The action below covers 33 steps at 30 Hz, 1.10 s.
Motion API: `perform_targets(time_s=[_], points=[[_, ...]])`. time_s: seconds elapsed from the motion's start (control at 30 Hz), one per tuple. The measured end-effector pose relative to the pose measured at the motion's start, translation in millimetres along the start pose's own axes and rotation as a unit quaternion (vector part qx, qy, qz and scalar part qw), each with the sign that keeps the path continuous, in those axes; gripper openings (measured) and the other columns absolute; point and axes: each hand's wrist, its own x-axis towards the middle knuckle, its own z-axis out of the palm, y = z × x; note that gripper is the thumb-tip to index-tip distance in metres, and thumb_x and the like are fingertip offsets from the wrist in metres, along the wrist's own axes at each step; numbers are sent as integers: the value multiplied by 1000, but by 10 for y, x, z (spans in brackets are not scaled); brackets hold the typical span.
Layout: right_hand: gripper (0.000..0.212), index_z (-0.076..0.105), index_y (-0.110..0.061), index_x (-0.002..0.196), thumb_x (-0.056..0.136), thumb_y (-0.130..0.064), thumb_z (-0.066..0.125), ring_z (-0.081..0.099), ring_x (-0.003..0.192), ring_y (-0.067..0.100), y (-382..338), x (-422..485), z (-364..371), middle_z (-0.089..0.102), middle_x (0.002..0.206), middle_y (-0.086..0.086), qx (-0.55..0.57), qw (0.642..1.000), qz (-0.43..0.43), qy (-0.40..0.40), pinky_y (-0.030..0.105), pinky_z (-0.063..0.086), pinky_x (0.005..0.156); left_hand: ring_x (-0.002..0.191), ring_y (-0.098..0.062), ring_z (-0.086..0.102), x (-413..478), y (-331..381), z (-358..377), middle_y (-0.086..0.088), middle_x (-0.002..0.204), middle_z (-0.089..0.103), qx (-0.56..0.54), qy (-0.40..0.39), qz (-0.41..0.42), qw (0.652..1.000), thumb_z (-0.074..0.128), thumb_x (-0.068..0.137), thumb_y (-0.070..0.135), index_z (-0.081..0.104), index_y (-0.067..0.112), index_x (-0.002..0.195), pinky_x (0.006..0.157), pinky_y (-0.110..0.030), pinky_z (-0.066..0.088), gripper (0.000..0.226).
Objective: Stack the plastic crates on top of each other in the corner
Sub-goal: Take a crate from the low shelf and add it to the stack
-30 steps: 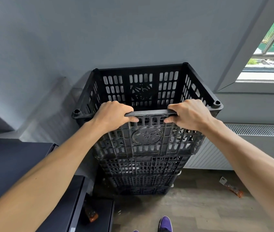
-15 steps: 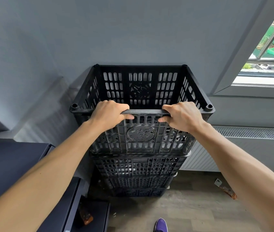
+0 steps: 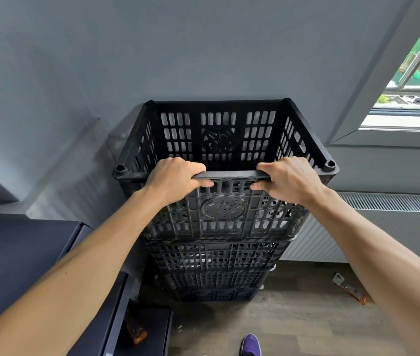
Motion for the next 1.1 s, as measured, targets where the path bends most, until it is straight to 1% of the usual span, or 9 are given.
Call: perform_targets(time_s=[0.07, 0.2, 0.4, 0.53, 0.67, 0.73, 0.8, 0.87, 1.1], points=[[40, 58, -21, 89, 89, -61, 58, 46, 55, 21, -10, -2, -15, 42, 56, -11, 2, 1000, 3, -3, 34, 51, 59, 48, -13, 52, 2, 0, -5, 4, 48, 50, -5, -3, -3, 1000, 50, 88, 65, 66, 24, 86, 63, -30, 45, 43], [41, 56, -21, 88, 89, -62, 56, 49, 53, 21, -13, -29, -24, 50, 57, -8, -3, 1000, 0, -10, 34, 52, 58, 48, -13, 52, 2, 21, -20, 4, 47, 50, -17, -15, -6, 1000, 53, 86, 64, 67, 26, 87, 68, -32, 49, 40], [41, 55, -21, 85, 89, -62, 56, 46, 53, 22, -16, -21, -66, 45, 55, -9, -4, 1000, -3, -15, 32, 49, 56, 51, -12, 54, 35, 29, -47, 4, 48, 51, -13, -30, -5, 999, 54, 85, 64, 69, 26, 90, 66, -29, 41, 41], [42, 58, -21, 88, 89, -62, 56, 46, 54, 22, -42, -11, -78, 45, 55, -9, 3, 1000, 4, -17, 32, 49, 57, 52, -12, 54, 28, 2, -84, 5, 49, 51, -19, -37, -4, 999, 55, 85, 63, 67, 28, 85, 70, -31, 46, 37], [41, 58, -22, 89, 89, -63, 55, 52, 52, 21, -121, -36, -75, 47, 54, -9, 5, 1000, 5, -21, 32, 52, 57, 51, -11, 53, -27, -14, -86, 4, 49, 52, -20, -41, -12, 999, 54, 84, 64, 66, 29, 84, 68, -29, 43, 37], [40, 58, -23, 89, 89, -62, 55, 51, 51, 20, -133, -42, -81, 44, 52, -10, 6, 1000, 3, -21, 32, 52, 57, 51, -10, 53, -46, -16, -88, 5, 49, 51, -21, -45, -13, 999, 55, 84, 64, 66, 29, 84, 68, -29, 43, 37], [39, 58, -23, 88, 89, -62, 56, 49, 51, 20, -127, -48, -89, 40, 51, -11, 7, 1000, 4, -23, 31, 51, 57, 50, -9, 52, -56, -8, -91, 6, 48, 50, -23, -44, -13, 999, 55, 84, 64, 66, 29, 84, 70, -30, 47, 37], [39, 58, -23, 88, 89, -62, 56, 47, 51, 19, -125, -60, -81, 41, 52, -11, 6, 1000, 5, -25, 31, 50, 57, 50, -7, 52, -74, -2, -96, 6, 48, 50, -24, -46, -13, 999, 54, 83, 65, 66, 30, 84, 71, -32, 50, 37], [40, 57, -21, 85, 89, -61, 58, 39, 47, 14, -174, -58, -98, 34, 49, -13, -2, 1000, 9, -19, 27, 38, 52, 46, -5, 49, -93, -10, -101, 7, 45, 47, -34, -47, -26, 998, 53, 84, 66, 67, 32, 86, 71, -33, 50, 37]])
